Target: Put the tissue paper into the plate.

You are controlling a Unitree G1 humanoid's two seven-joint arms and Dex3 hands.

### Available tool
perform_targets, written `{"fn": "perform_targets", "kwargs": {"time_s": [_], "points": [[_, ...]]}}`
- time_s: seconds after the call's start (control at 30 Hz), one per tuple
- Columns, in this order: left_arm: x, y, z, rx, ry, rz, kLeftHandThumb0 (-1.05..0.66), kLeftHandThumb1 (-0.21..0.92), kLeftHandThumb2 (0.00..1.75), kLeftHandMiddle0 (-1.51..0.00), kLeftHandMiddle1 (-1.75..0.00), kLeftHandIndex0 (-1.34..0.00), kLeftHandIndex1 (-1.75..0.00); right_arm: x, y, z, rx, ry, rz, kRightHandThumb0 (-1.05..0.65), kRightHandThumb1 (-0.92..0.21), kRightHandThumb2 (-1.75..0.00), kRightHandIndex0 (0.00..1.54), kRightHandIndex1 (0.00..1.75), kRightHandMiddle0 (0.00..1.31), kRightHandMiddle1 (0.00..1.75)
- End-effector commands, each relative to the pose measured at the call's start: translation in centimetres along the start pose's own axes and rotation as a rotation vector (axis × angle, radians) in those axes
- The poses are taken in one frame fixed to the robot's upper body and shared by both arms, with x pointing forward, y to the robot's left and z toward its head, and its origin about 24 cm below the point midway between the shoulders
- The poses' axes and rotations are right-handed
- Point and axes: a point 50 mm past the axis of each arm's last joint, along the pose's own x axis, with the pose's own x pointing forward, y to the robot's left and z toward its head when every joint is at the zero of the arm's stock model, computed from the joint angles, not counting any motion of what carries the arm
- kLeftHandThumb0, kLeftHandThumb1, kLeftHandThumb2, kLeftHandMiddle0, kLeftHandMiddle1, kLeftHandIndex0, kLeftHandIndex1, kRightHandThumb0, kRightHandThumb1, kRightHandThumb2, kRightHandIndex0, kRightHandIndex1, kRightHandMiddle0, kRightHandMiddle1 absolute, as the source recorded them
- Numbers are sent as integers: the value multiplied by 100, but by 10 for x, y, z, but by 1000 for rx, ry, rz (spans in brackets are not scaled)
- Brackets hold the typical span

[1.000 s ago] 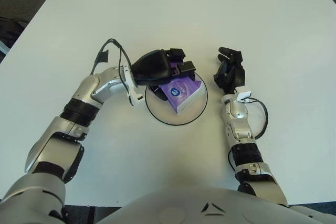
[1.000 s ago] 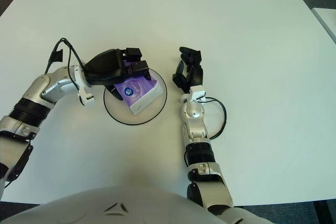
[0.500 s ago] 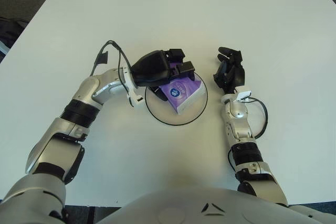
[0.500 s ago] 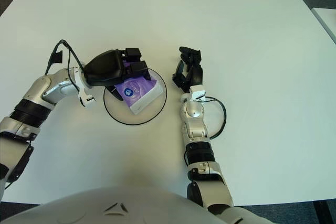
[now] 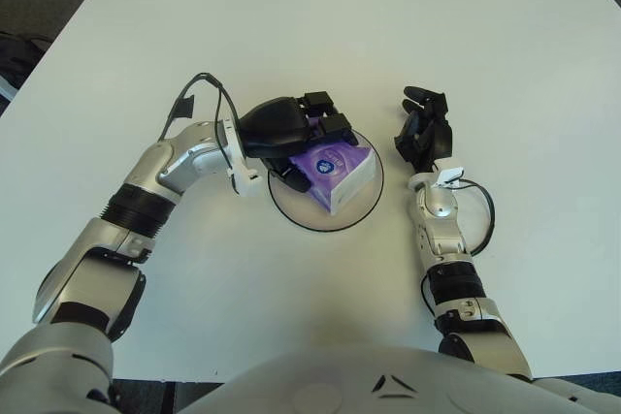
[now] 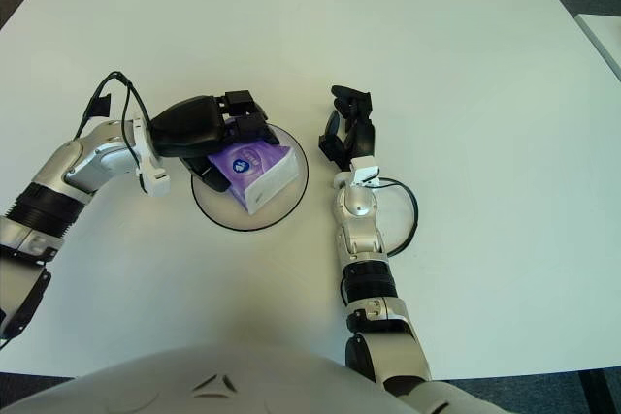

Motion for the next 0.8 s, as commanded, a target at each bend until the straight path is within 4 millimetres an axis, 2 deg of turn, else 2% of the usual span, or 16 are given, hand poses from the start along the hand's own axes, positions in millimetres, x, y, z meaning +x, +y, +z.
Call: {"fn": "perform_targets", "kwargs": {"time_s": [0.0, 0.13, 0.23, 0.53, 0.77], "points": [[-1, 4, 2, 14, -26, -30, -105, 92, 77, 0, -5, 0, -31, -25, -13, -38, -38, 201, -49, -56, -92, -84, 38, 84, 21, 121], [-2, 8, 1, 38, -33, -90, -105, 92, 67, 0, -1, 0, -12, -25, -13, -38, -40, 199, -54, -57, -92, -83, 37, 84, 22, 121], [-3, 9, 2, 57, -37, -116, -105, 92, 61, 0, 0, 0, -5, -24, -13, -38, -37, 196, -53, -56, -92, -82, 37, 84, 24, 122], [-4, 15, 1, 100, -36, -159, -105, 92, 36, 0, 0, 0, 0, -24, -13, -38, -25, 197, -50, -55, -92, -82, 37, 83, 23, 120], [-4, 18, -1, 91, -34, -175, -105, 92, 28, 0, 0, 0, 0, -23, -13, -38, -39, 201, -56, -54, -92, -84, 37, 83, 24, 119]]}}
